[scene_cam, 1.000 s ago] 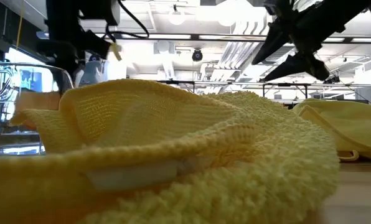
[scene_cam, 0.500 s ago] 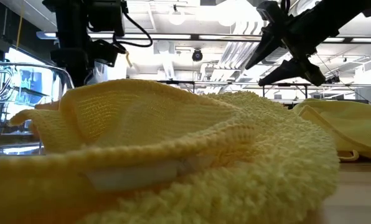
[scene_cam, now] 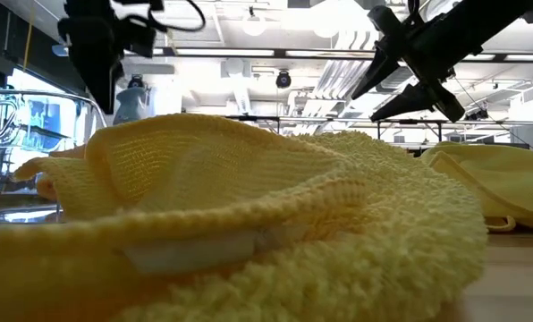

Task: Sort microfiber towel by color & place in baskets
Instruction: Put the yellow microfiber towel into the top transparent bin

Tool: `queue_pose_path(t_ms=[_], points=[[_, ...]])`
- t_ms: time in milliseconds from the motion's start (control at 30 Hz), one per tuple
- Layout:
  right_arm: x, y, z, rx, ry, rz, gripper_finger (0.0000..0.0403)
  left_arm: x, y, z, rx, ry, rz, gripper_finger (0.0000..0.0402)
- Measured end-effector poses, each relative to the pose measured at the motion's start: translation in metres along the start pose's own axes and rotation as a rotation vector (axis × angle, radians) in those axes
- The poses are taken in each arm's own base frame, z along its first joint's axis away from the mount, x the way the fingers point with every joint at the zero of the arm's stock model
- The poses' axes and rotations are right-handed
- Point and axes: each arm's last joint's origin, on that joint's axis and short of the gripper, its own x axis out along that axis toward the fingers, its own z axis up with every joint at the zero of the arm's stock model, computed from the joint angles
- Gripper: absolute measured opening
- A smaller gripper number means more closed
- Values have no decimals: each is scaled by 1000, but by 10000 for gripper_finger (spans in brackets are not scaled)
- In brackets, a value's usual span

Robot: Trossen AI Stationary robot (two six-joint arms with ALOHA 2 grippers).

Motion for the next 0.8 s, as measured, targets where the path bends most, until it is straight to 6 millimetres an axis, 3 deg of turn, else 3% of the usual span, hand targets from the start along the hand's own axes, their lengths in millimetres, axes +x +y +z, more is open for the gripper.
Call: queue_pose_path(t_ms=[367,800], points=[[10,-6,14,-115,-38,-50,206,-34,-2,-23,-136,-190,-82,147],[17,-9,22,-433,168,42,206,-37,-8,-25,-225,-215,-118,147]])
